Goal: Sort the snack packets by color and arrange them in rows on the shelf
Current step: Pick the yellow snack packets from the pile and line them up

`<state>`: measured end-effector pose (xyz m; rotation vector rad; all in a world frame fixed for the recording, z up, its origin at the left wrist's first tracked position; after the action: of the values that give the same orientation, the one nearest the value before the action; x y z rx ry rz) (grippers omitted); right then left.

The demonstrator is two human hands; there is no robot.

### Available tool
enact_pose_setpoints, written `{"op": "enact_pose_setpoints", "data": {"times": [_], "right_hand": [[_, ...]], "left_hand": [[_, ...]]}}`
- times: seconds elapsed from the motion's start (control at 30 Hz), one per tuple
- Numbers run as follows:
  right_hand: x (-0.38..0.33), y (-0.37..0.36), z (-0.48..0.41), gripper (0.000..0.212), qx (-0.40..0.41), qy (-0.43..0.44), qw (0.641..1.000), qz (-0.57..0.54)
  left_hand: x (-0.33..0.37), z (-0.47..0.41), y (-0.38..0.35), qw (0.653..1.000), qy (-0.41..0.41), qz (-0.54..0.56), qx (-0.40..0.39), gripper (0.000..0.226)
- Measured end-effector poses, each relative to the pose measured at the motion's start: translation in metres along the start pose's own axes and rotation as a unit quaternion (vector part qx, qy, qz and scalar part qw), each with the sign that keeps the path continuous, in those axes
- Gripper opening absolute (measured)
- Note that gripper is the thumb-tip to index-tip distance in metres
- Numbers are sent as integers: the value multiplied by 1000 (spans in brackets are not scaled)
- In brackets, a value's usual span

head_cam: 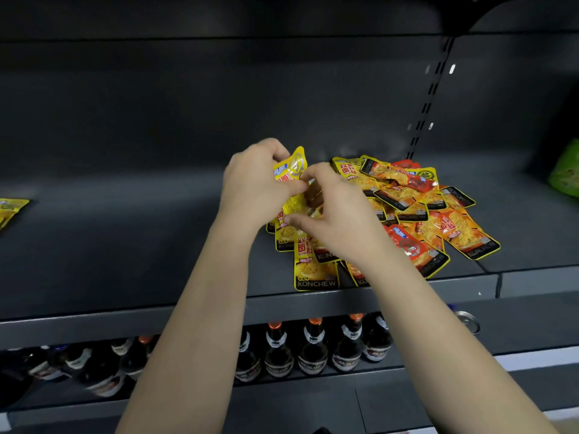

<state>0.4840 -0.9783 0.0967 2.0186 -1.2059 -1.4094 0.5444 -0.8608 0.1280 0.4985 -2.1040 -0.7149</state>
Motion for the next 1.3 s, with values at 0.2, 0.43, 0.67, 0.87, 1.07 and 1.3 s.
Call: {"op": "enact_pose_setpoints", "data": {"times": [0.2,0.43,0.67,0.87,1.07,1.3], "right_hand": [[0,-6,3,68,19,-23,998,49],[11,-5,5,34,79,3,997,17],[39,9,-5,31,49,-86,990,-99],[52,6,-9,39,-21,-107,945,-308],[52,7,-7,36,-48,-94,928,-357],[54,11,-9,28,-41,-87,926,-365]], "left_hand": [[7,4,-12,1000,22,6,10,21],[7,6,-25,994,40,105,-18,32],[-10,9,-24,983,56,166,-50,45],[-13,9,-35,970,57,227,-64,33],[-10,10,-43,967,37,242,-71,9],[-9,13,-47,955,41,272,-113,11]]}}
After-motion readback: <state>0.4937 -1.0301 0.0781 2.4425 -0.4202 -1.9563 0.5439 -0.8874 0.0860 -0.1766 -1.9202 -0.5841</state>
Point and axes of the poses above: each hand's wrist, its own z-axis away from the middle knuckle, its own y-axis out of the back of the hand, x = y × z, the point moved 6 cm from there along -z, towards the middle knuckle, and after that the axes turned 6 degrees about -y, right-handed, at the moved point
